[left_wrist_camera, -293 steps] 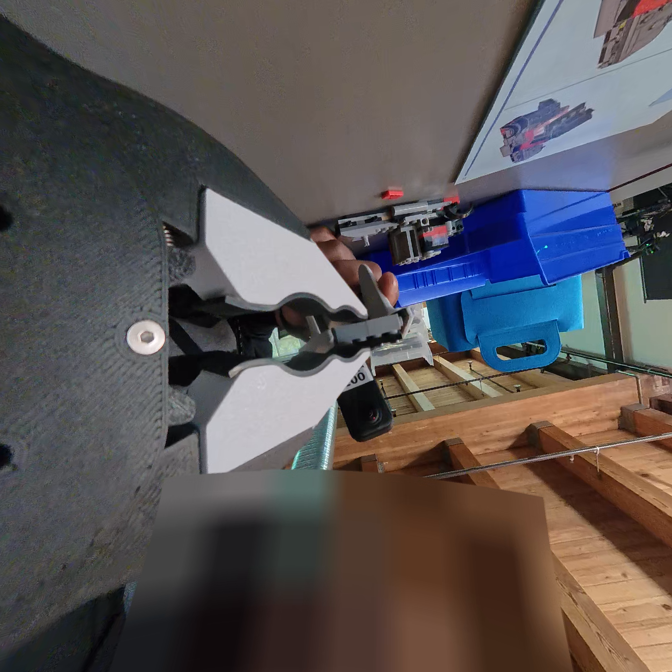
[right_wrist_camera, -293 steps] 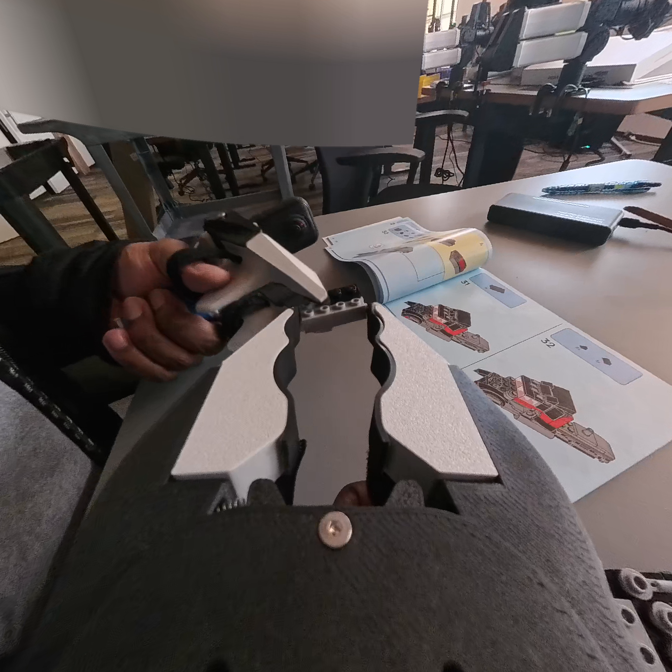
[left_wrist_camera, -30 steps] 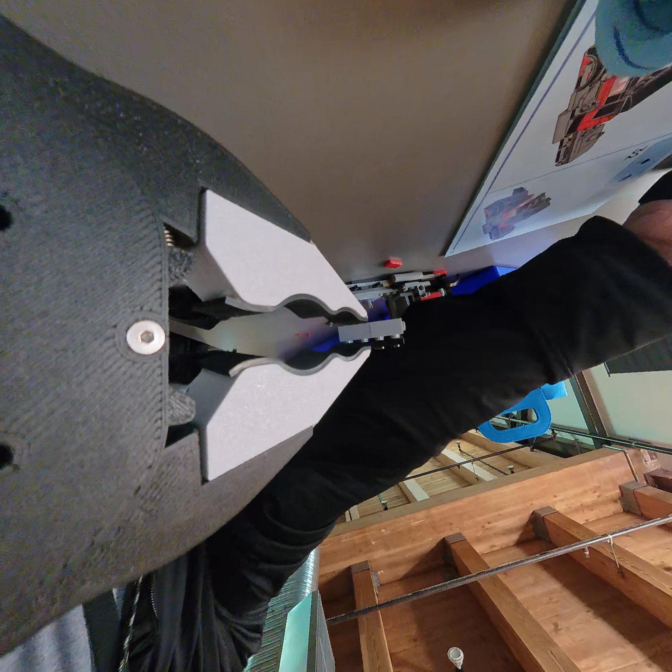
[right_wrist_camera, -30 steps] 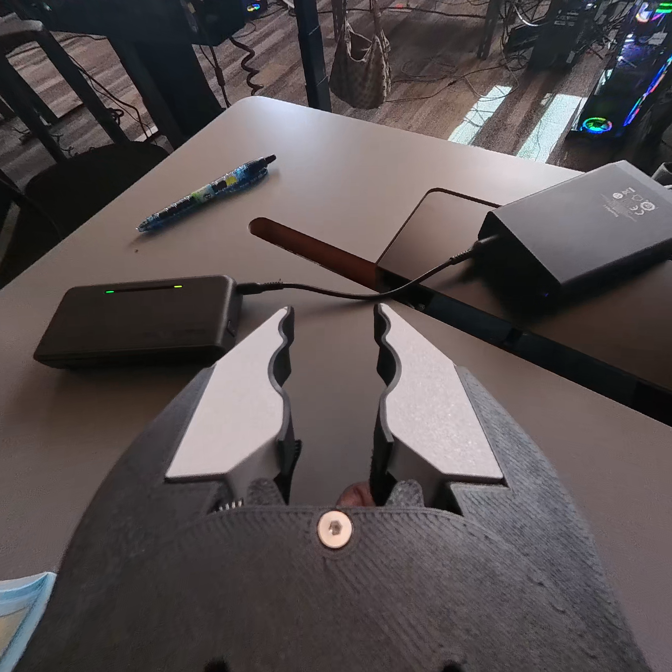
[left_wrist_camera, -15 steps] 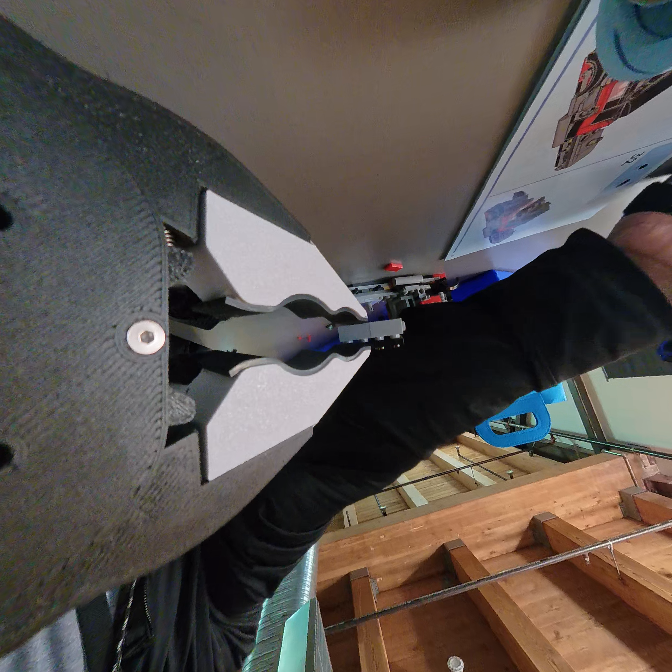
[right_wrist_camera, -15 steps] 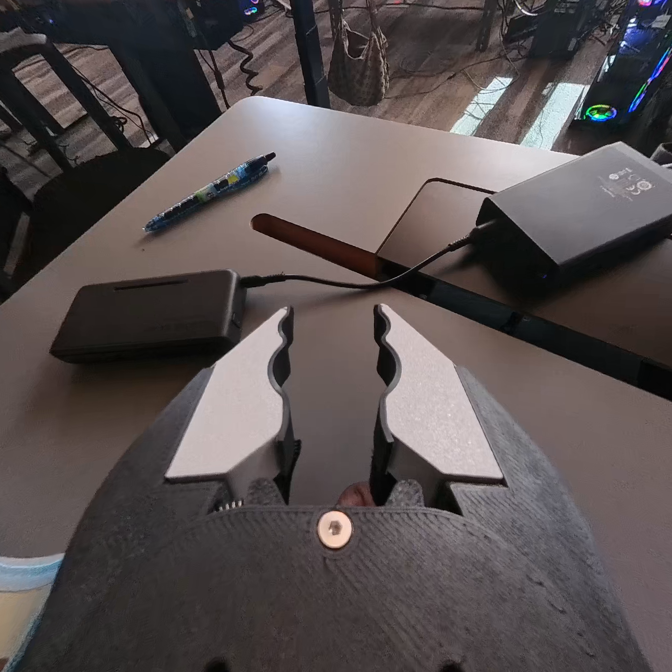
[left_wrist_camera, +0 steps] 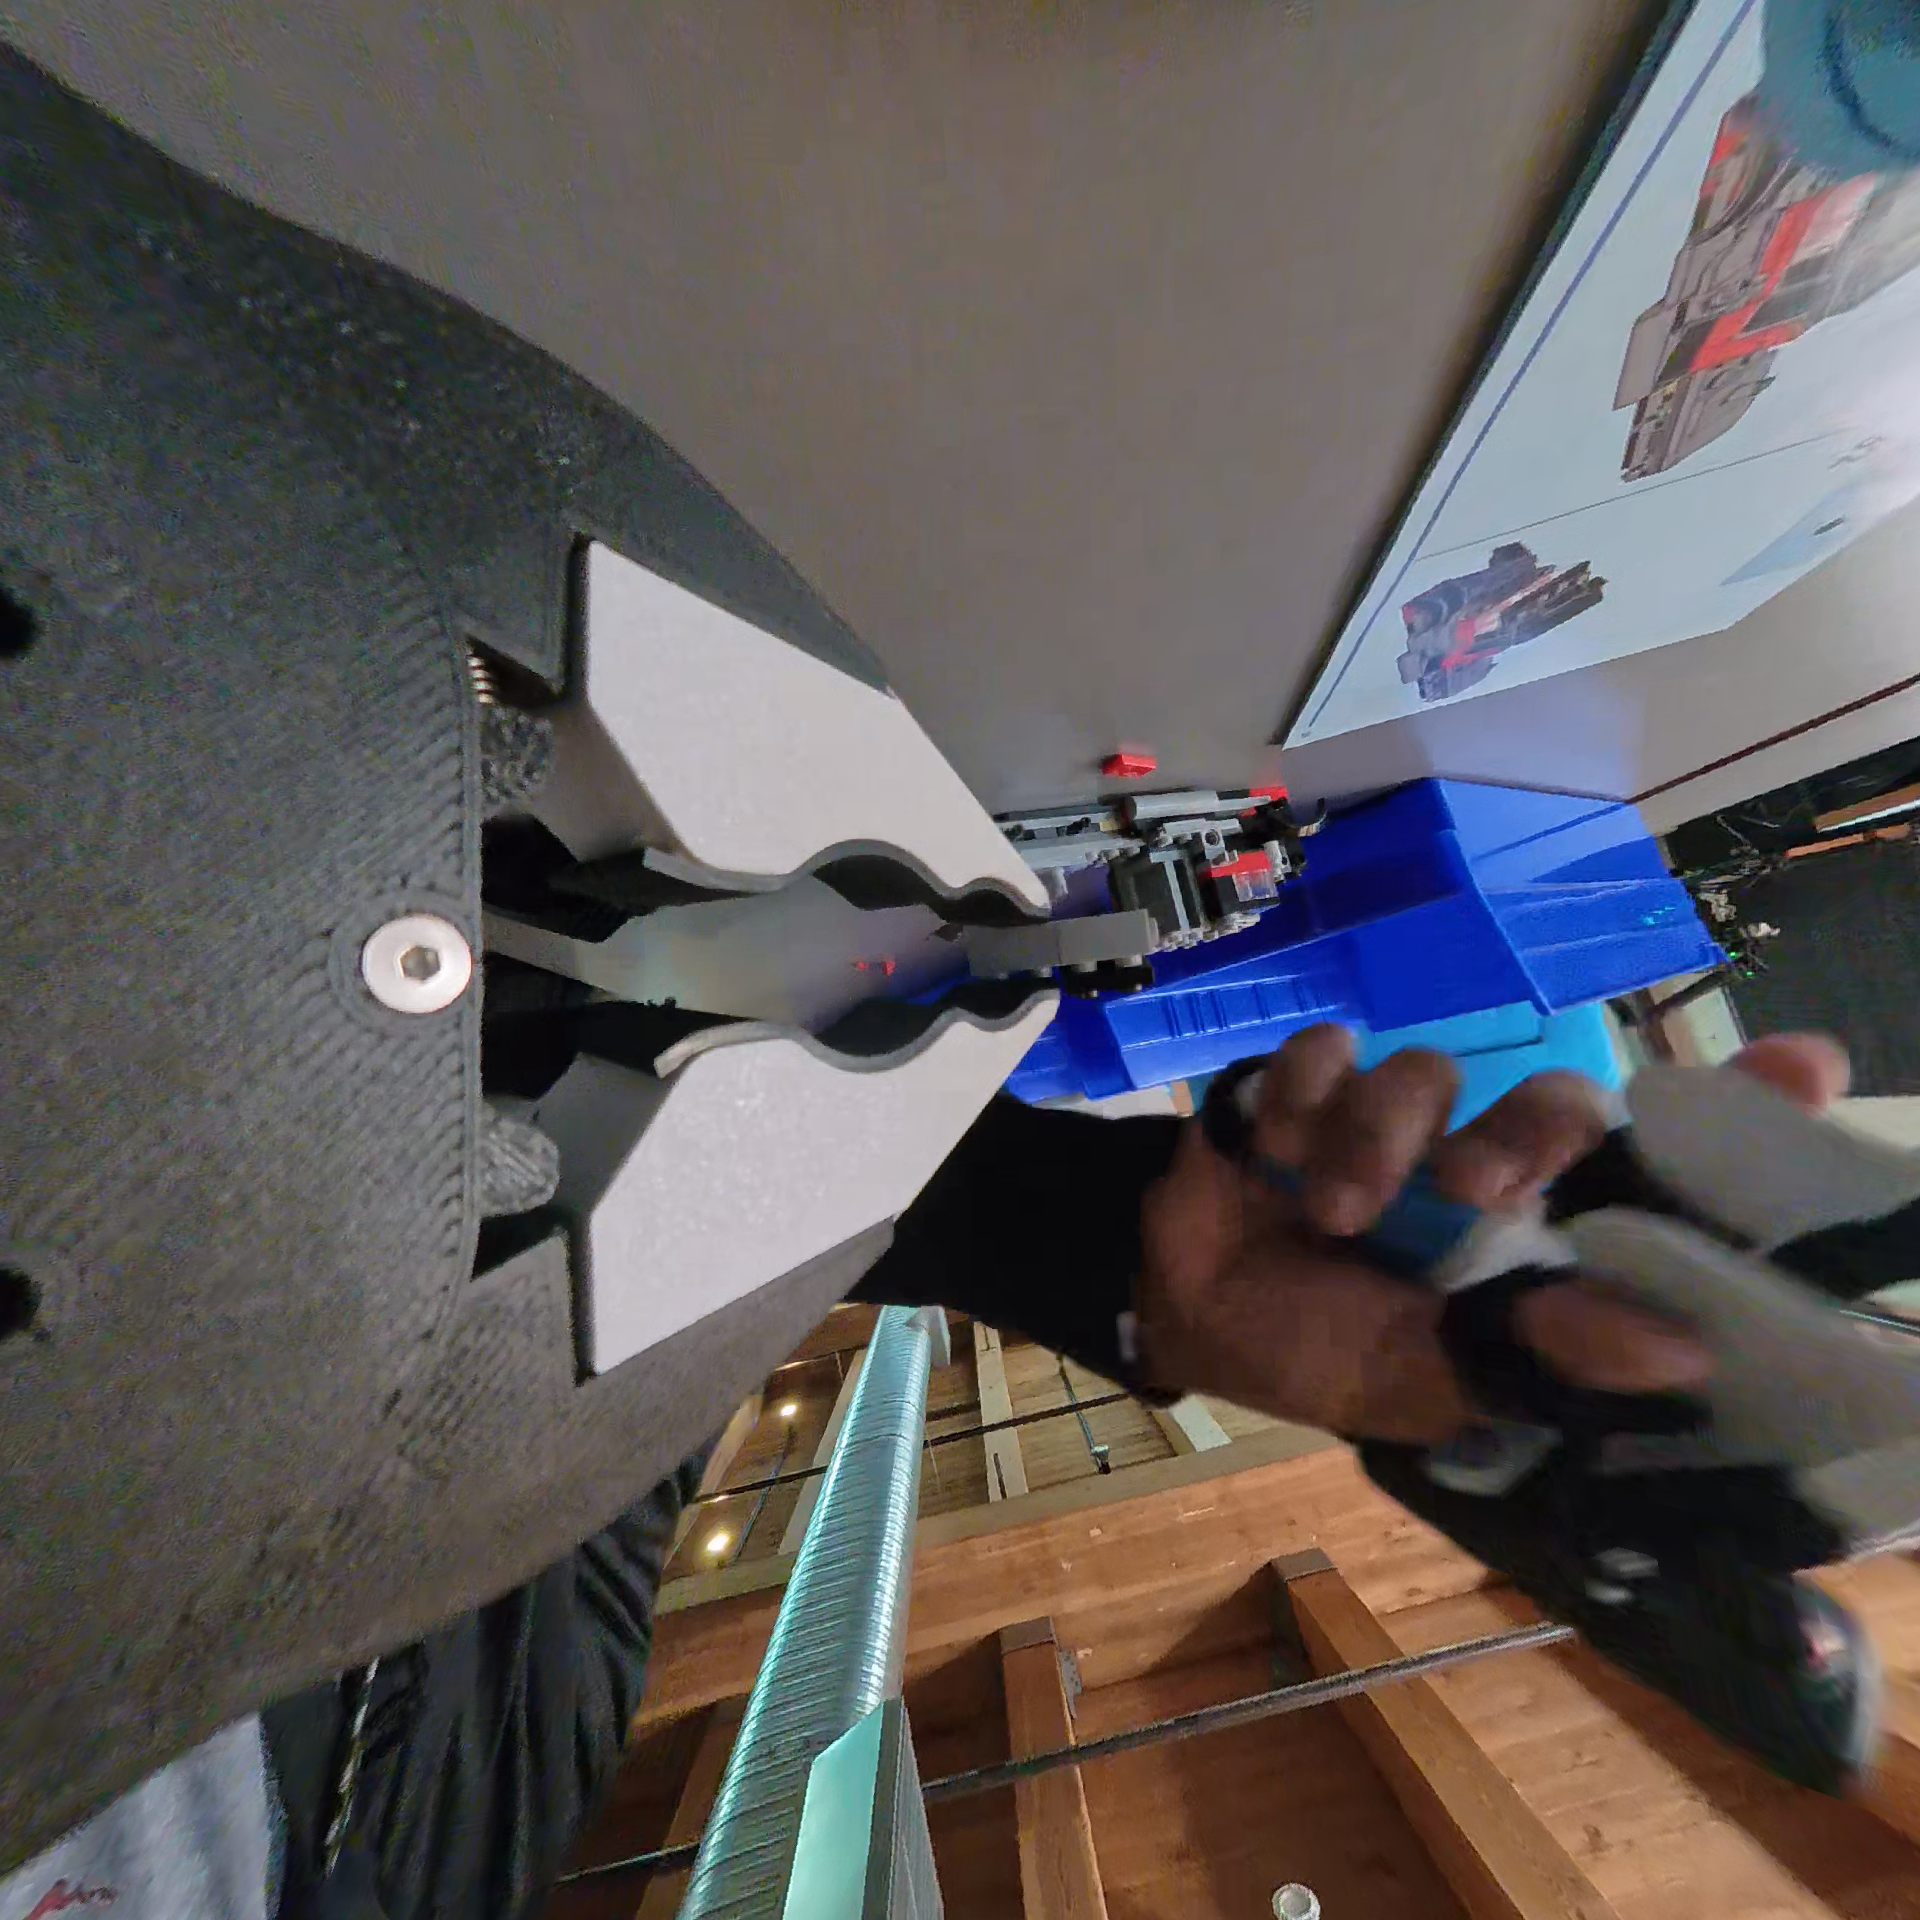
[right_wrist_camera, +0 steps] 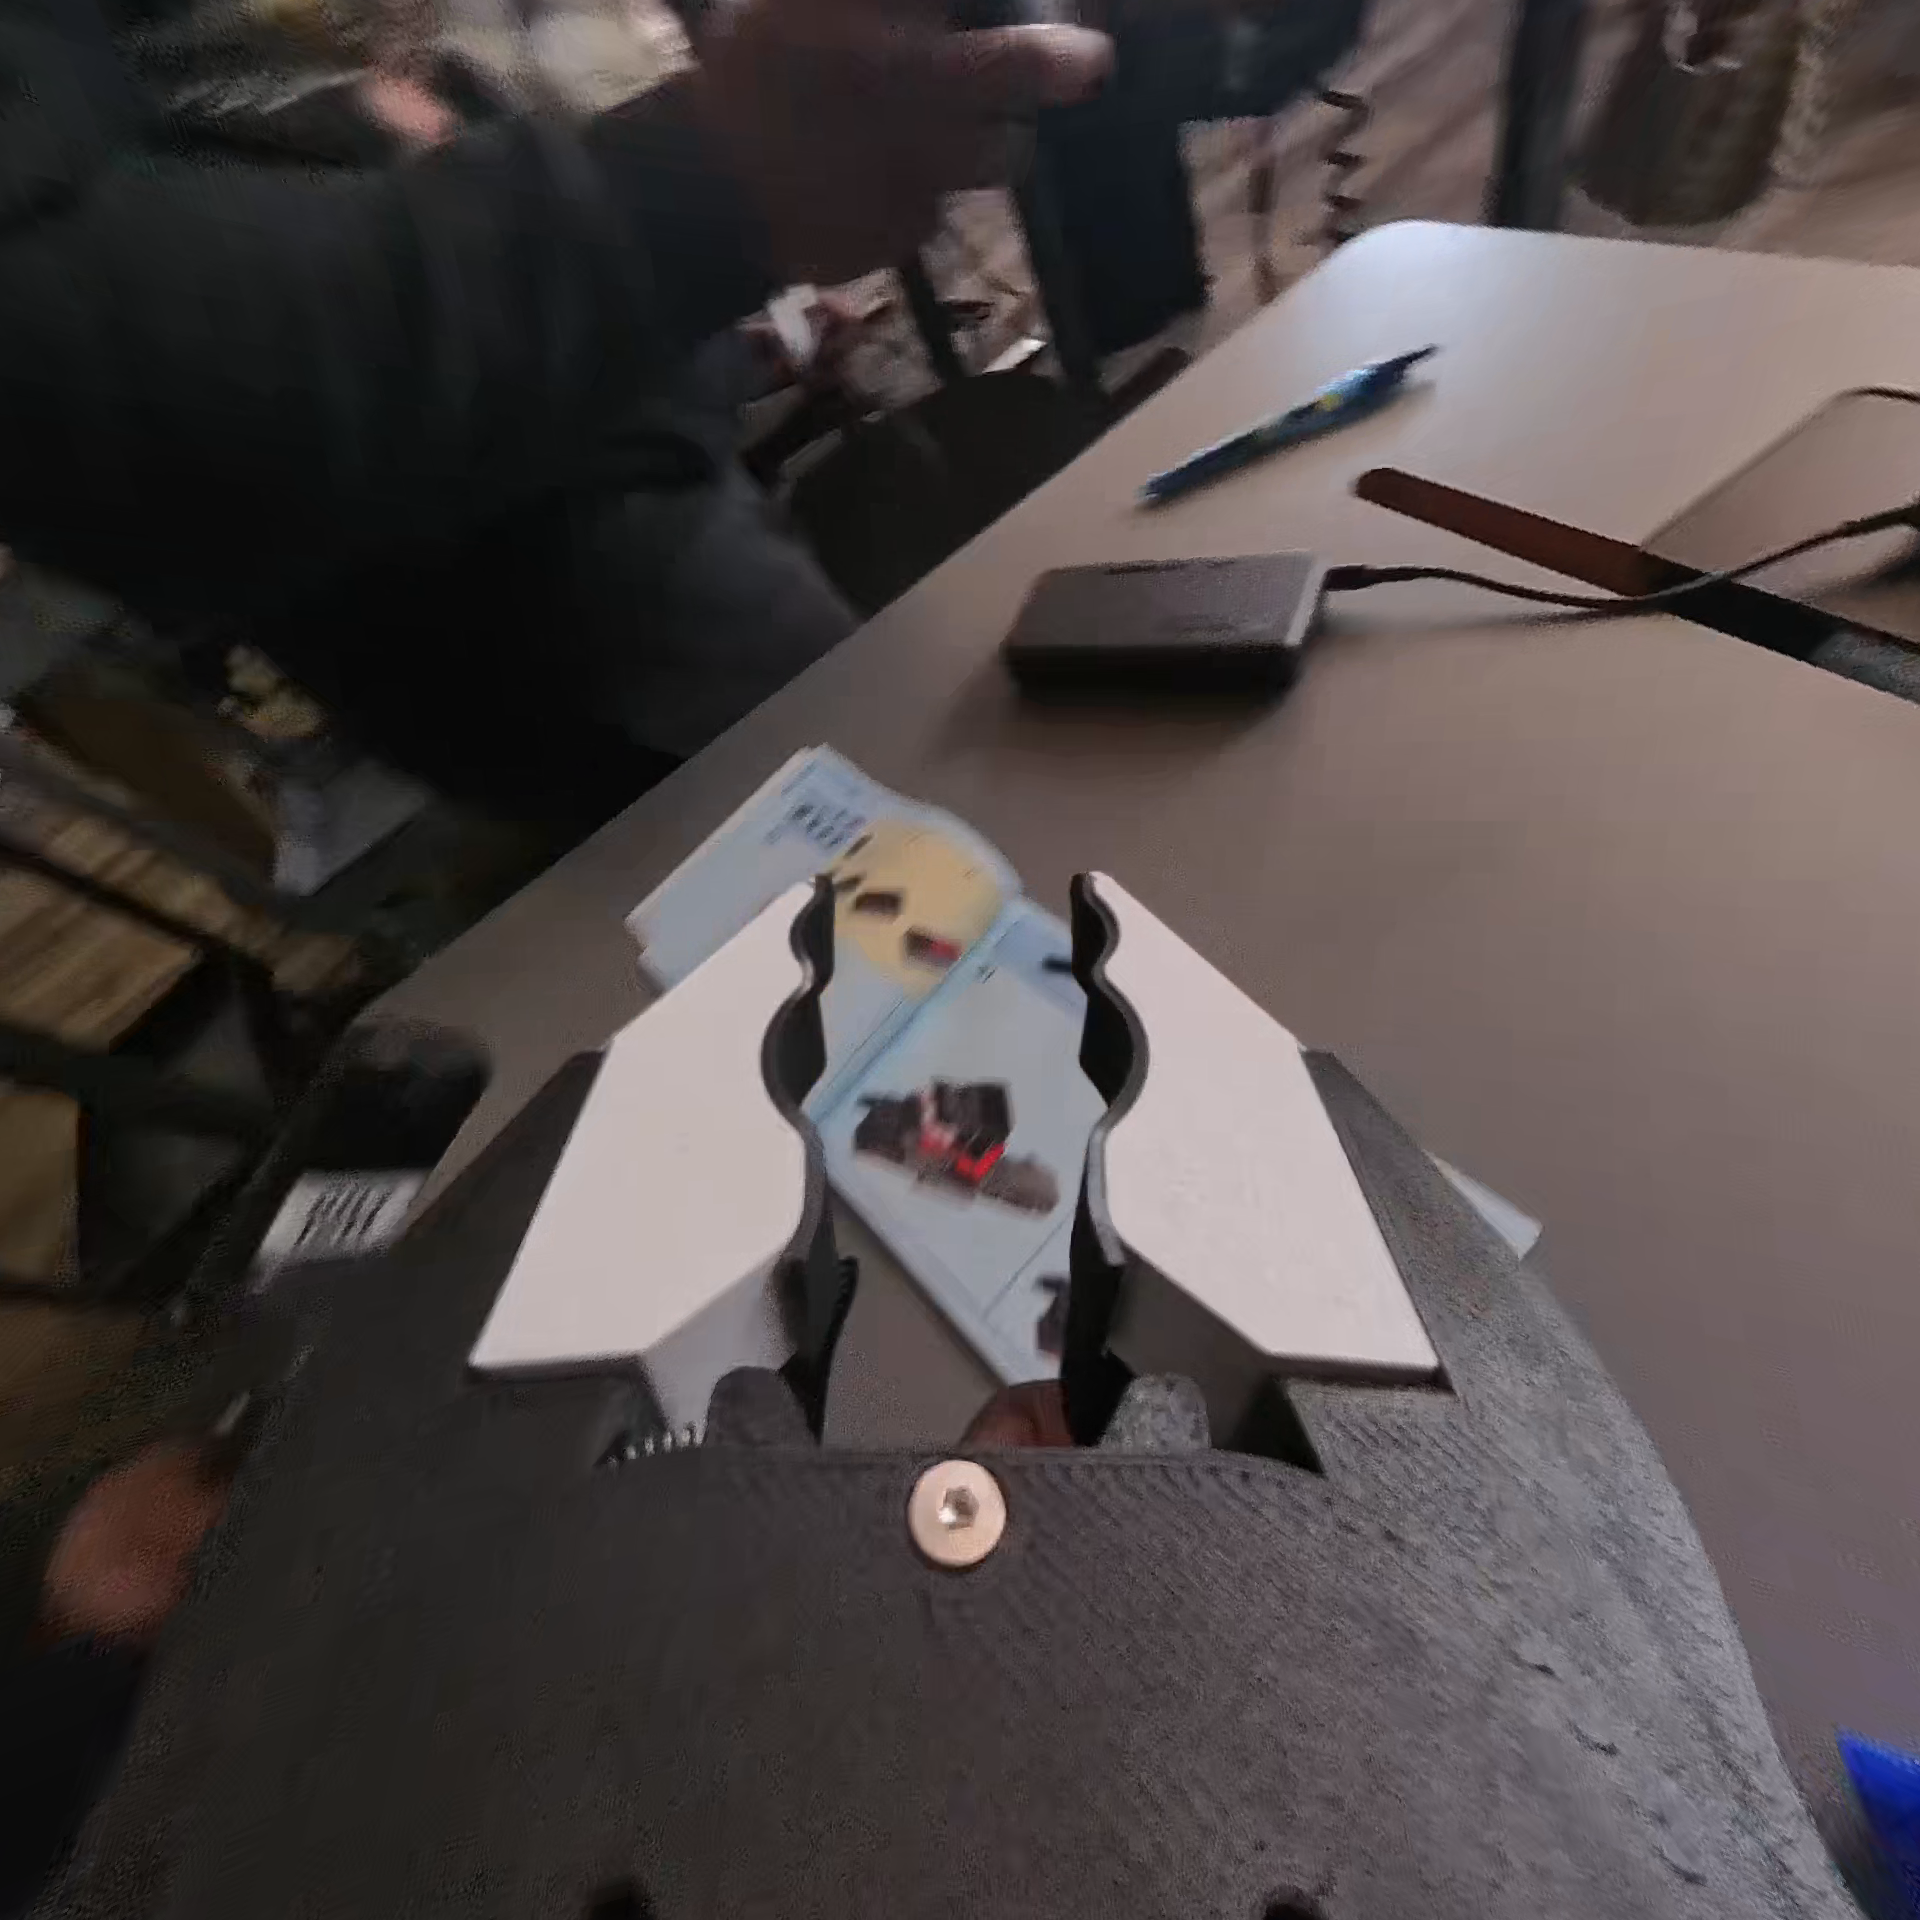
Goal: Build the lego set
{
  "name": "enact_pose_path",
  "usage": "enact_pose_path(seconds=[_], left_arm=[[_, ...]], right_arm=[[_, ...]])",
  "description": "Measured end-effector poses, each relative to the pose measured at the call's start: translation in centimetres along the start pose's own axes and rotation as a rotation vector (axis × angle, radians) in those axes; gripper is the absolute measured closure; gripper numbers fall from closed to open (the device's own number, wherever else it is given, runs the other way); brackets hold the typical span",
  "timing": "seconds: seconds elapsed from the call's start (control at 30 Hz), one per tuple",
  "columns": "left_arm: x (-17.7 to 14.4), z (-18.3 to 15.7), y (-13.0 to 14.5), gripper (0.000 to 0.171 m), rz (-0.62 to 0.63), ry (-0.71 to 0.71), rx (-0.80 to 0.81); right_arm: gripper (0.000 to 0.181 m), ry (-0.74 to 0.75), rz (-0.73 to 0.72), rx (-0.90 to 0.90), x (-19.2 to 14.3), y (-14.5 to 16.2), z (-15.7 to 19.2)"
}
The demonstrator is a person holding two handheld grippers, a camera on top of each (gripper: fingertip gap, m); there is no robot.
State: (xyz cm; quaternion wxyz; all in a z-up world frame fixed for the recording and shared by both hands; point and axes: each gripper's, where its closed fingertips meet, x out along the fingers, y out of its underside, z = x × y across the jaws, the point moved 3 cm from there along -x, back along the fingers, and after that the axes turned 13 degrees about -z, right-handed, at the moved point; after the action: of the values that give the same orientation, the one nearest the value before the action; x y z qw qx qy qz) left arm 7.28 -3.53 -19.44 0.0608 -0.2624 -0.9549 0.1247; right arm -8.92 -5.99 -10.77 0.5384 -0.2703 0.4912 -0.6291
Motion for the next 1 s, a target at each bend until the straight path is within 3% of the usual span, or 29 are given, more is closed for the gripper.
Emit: enact_pose_path(seconds=[0.17,0.3,0.57,1.0], left_arm=[[0.7,-0.2,1.1,0.162,0.039,0.005,-0.032],[1.4,-0.8,2.0,0.161,0.072,0.011,-0.040],[2.5,-2.2,2.9,0.161,0.113,0.017,-0.027],[3.4,-2.2,4.4,0.161,0.202,0.000,0.020]], right_arm=[[0.139,-0.167,0.054,-0.173,-7.7,3.1,4.3],[0.139,-0.231,0.117,-0.296,-10.7,6.3,5.0],[0.143,-0.368,0.177,-0.338,-12.7,9.5,5.1],[0.148,-0.561,0.241,-0.357,-13.4,11.0,4.2]])
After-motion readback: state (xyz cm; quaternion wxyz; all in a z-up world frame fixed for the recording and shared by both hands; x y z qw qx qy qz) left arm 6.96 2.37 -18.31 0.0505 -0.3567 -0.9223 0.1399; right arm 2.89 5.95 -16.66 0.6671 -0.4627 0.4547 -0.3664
